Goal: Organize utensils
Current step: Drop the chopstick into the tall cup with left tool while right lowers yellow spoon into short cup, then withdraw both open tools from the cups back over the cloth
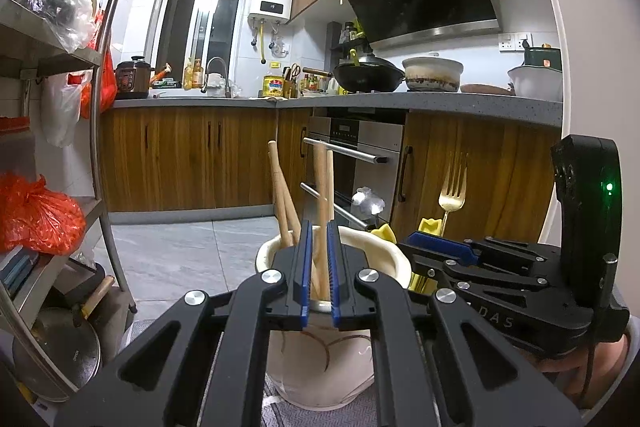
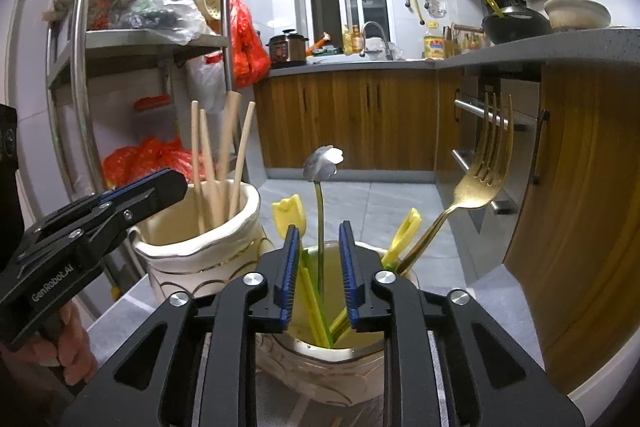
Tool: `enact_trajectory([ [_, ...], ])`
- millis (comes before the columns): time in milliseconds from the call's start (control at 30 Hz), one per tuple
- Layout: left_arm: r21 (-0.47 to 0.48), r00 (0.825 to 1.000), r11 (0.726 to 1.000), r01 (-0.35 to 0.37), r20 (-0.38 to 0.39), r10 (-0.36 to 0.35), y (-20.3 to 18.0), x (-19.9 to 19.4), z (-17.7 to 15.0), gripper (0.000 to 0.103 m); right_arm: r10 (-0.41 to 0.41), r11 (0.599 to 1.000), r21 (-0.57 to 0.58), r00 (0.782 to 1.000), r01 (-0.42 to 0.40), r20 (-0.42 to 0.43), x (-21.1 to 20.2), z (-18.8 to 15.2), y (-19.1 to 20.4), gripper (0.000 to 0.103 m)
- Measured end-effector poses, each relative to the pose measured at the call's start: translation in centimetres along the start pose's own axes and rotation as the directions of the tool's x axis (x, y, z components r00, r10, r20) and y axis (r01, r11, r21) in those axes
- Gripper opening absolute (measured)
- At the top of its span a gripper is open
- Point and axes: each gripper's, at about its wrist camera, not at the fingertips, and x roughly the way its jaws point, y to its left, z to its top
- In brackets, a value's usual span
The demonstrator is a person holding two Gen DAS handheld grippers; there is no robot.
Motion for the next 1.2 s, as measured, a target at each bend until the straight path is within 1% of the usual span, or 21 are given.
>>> enact_trajectory([
  [33, 0.0, 1.0, 1.0, 0.0, 0.0, 0.0, 0.0, 0.0, 0.0, 0.008, 0.002, 1.0, 0.001, 1.0, -0.002, 0.004, -0.1, 0.0, 0.0, 0.03],
  [100, -0.002, 1.0, 1.0, 0.0, 0.0, 0.0, -0.1, -0.1, 0.0, 0.011, 0.002, 1.0, 0.003, 1.0, -0.002, 0.011, -0.2, 0.0, -0.1, 0.031],
  [167, -0.001, 1.0, 1.0, -0.005, 0.004, 0.005, -0.1, -0.1, 0.0, 0.021, 0.006, 1.0, 0.009, 1.0, -0.006, 0.02, -0.4, 0.1, -0.1, 0.036],
  [200, -0.003, 1.0, 1.0, -0.004, 0.008, 0.004, 0.0, -0.2, 0.0, 0.024, 0.008, 1.0, 0.013, 1.0, -0.009, 0.025, -0.6, 0.1, -0.2, 0.038],
  [233, -0.005, 1.0, 1.0, -0.004, 0.011, 0.004, 0.0, -0.2, 0.0, 0.029, 0.008, 1.0, 0.018, 0.999, -0.009, 0.031, -0.7, 0.2, -0.3, 0.042],
  [267, -0.01, 1.0, 1.0, -0.005, 0.018, 0.005, 0.1, -0.4, 0.0, 0.034, 0.007, 1.0, 0.023, 0.999, -0.008, 0.036, -0.8, 0.3, -0.3, 0.045],
  [300, -0.013, 1.0, 1.0, -0.006, 0.023, 0.007, 0.2, -0.4, 0.0, 0.038, 0.009, 1.0, 0.027, 0.999, -0.01, 0.039, -0.9, 0.4, -0.4, 0.047],
  [367, -0.02, 0.999, 1.0, -0.006, 0.033, 0.007, 0.4, -0.6, 0.0, 0.045, 0.011, 0.999, 0.038, 0.999, -0.013, 0.05, -1.2, 0.5, -0.5, 0.056],
  [400, -0.023, 0.999, 1.0, -0.008, 0.038, 0.009, 0.4, -0.7, 0.0, 0.048, 0.013, 0.999, 0.04, 0.999, -0.016, 0.053, -1.3, 0.5, -0.6, 0.059],
  [433, -0.026, 0.999, 1.0, -0.009, 0.043, 0.01, 0.5, -0.8, 0.0, 0.056, 0.014, 0.999, 0.042, 0.998, -0.017, 0.058, -1.5, 0.6, -0.6, 0.063],
  [467, -0.029, 0.999, 1.0, -0.008, 0.048, 0.009, 0.6, -0.9, 0.0, 0.061, 0.013, 0.999, 0.041, 0.998, -0.016, 0.062, -1.6, 0.7, -0.6, 0.067],
  [500, -0.031, 0.998, 0.999, -0.008, 0.054, 0.009, 0.6, -1.1, 0.1, 0.062, 0.011, 0.999, 0.041, 0.998, -0.014, 0.067, -1.9, 0.8, -0.7, 0.07],
  [533, -0.034, 0.998, 0.999, -0.009, 0.062, 0.011, 0.6, -1.2, 0.1, 0.066, 0.011, 0.999, 0.04, 0.998, -0.014, 0.069, -2.1, 0.9, -0.7, 0.075],
  [567, -0.037, 0.998, 0.999, -0.011, 0.067, 0.014, 0.7, -1.4, 0.2, 0.071, 0.009, 0.999, 0.04, 0.997, -0.012, 0.07, -2.3, 1.0, -0.7, 0.078],
  [633, -0.048, 0.996, 0.999, -0.015, 0.082, 0.019, 0.7, -1.8, 0.4, 0.078, 0.005, 0.999, 0.041, 0.997, -0.008, 0.073, -2.8, 1.1, -0.7, 0.08],
  [700, -0.06, 0.995, 0.998, -0.02, 0.1, 0.026, 0.8, -2.4, 0.8, 0.082, 0.001, 0.999, 0.044, 0.997, -0.004, 0.082, -3.5, 1.3, -0.8, 0.086],
  [733, -0.061, 0.993, 0.998, -0.028, 0.111, 0.034, 0.8, -2.8, 0.9, 0.089, -0.003, 0.999, 0.045, 0.996, -0.001, 0.092, -4.0, 1.5, -0.9, 0.091],
  [767, -0.062, 0.992, 0.997, -0.038, 0.121, 0.046, 0.8, -3.2, 1.2, 0.093, -0.004, 0.999, 0.048, 0.995, 0.0, 0.1, -4.5, 1.7, -1.0, 0.093],
  [900, -0.055, 0.987, 0.997, -0.054, 0.146, 0.062, 0.3, -5.1, 1.9, 0.097, -0.017, 0.998, 0.064, 0.99, 0.009, 0.139, -6.5, 2.1, -1.4, 0.097],
  [1067, -0.051, 0.986, 0.997, -0.052, 0.153, 0.059, -0.4, -7.6, 2.5, 0.097, -0.025, 0.995, 0.099, 0.984, 0.007, 0.179, -8.8, 2.5, -1.7, 0.098],
  [1200, -0.031, 0.986, 0.999, -0.041, 0.159, 0.046, -1.2, -9.8, 2.6, 0.097, -0.024, 0.995, 0.102, 0.982, 0.005, 0.185, -10.2, 1.8, -1.7, 0.098],
])
